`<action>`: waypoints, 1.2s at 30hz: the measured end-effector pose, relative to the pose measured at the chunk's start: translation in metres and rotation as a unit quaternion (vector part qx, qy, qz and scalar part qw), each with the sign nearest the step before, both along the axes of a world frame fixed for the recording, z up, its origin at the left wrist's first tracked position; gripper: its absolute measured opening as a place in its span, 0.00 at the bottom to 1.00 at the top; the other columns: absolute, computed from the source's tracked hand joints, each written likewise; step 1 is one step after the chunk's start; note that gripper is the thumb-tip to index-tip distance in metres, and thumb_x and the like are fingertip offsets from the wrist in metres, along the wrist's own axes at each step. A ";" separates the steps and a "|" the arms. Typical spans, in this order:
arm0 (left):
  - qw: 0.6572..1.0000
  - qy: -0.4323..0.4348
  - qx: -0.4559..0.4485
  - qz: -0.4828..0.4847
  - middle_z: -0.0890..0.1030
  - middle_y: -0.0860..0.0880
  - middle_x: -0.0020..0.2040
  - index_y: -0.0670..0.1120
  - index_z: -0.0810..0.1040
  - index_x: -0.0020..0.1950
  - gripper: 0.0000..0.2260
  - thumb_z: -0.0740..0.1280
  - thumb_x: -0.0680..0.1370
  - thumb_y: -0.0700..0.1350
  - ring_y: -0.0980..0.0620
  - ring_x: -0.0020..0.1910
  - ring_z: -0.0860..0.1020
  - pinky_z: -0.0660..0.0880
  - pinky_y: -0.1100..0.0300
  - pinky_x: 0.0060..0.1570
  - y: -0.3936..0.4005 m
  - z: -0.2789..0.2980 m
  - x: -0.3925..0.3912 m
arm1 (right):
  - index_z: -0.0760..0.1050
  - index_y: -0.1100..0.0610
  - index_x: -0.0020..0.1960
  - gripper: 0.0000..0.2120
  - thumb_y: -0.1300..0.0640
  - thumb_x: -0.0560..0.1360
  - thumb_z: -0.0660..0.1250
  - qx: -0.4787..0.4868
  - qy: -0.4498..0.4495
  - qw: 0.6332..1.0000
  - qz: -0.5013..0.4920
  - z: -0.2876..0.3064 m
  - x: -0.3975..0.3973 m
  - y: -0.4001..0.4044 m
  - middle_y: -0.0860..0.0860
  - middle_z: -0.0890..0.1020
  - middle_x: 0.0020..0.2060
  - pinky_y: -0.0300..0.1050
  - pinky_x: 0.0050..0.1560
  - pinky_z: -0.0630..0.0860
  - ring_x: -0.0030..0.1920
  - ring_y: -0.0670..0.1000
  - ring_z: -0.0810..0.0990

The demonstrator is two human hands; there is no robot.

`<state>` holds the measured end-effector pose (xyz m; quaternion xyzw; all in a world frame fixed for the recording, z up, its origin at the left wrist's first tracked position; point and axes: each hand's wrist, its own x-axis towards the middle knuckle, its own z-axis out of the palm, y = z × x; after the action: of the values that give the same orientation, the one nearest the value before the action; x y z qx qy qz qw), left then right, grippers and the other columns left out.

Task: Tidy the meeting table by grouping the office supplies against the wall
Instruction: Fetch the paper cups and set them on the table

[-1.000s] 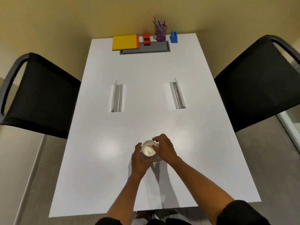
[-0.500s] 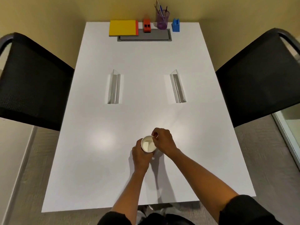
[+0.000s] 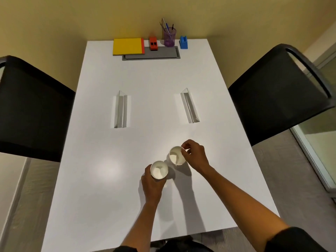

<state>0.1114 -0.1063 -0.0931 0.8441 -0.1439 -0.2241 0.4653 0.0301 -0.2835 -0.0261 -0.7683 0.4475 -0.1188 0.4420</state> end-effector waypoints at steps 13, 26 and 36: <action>0.991 0.038 0.087 -0.097 0.74 0.44 0.68 0.44 0.62 0.74 0.33 0.72 0.72 0.40 0.41 0.65 0.74 0.71 0.46 0.65 0.025 0.010 0.030 | 0.76 0.51 0.55 0.14 0.49 0.72 0.72 0.100 0.033 0.994 -0.036 -0.040 -0.030 0.015 0.45 0.82 0.47 0.40 0.45 0.76 0.41 0.47 0.80; 0.999 0.015 0.029 -0.040 0.71 0.44 0.71 0.43 0.66 0.73 0.22 0.63 0.80 0.48 0.43 0.70 0.70 0.68 0.47 0.70 -0.021 0.031 0.068 | 0.69 0.56 0.70 0.36 0.63 0.64 0.78 0.083 0.099 0.989 0.071 -0.066 -0.061 0.022 0.52 0.74 0.64 0.46 0.61 0.74 0.62 0.52 0.75; 0.967 -0.095 0.136 -0.193 0.58 0.46 0.78 0.45 0.57 0.77 0.29 0.59 0.80 0.56 0.46 0.78 0.54 0.54 0.49 0.77 -0.038 0.024 0.082 | 0.76 0.55 0.63 0.34 0.53 0.58 0.82 0.064 -0.005 0.998 0.014 -0.077 -0.033 0.039 0.48 0.80 0.59 0.43 0.59 0.74 0.60 0.49 0.78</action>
<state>0.1936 -0.1443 -0.0688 0.8730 -0.3161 -0.2461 0.2782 -0.0026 -0.2445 -0.1032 -0.7441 0.4410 -0.0876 0.4941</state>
